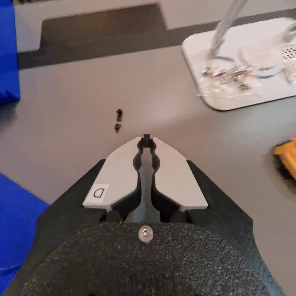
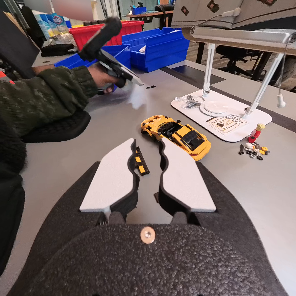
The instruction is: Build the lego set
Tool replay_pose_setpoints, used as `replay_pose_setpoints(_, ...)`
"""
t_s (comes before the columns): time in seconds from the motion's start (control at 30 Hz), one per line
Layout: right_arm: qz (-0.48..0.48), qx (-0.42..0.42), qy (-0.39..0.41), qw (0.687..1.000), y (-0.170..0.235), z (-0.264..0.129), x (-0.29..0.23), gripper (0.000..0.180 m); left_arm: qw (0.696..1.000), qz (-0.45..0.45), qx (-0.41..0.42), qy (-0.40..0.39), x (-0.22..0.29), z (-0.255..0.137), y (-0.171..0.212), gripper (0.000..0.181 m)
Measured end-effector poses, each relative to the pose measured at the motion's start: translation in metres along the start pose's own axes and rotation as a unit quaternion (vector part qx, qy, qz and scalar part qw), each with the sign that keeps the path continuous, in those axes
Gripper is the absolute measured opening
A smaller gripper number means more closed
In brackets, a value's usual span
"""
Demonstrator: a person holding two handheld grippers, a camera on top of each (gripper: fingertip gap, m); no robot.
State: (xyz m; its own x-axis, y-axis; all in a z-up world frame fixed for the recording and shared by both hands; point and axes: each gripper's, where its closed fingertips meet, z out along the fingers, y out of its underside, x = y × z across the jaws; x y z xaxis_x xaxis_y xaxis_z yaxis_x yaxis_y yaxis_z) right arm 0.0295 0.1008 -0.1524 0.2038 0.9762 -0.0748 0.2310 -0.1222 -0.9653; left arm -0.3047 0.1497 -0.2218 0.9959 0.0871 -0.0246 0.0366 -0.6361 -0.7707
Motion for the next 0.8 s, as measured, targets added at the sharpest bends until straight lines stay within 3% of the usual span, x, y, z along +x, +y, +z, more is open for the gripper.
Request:
replay_pose_setpoints(0.13,-0.011,-0.006,-0.006,1.0,0.004,0.005,-0.003,0.026,0.991,0.03,0.064,0.116,0.056,-0.027,-0.023,0.007)
replay_pose_setpoints(0.27,-0.023,-0.022,-0.017,0.999,0.012,0.013,-0.011,0.026,0.961,0.11,0.089,0.238,0.126,-0.05,-0.025,0.008)
replay_pose_setpoints(0.47,-0.058,-0.038,-0.008,0.998,0.019,0.021,-0.013,0.026,0.86,0.257,0.061,0.438,0.24,-0.093,0.026,0.007)
replay_pose_setpoints(0.6,-0.072,-0.041,0.015,0.996,0.019,0.022,-0.008,0.026,0.821,0.324,0.033,0.469,0.273,-0.099,0.06,0.008)
replay_pose_setpoints(0.8,-0.091,-0.046,0.041,0.994,0.025,0.021,0.002,0.026,0.792,0.364,0.003,0.49,0.264,-0.099,0.083,0.008)
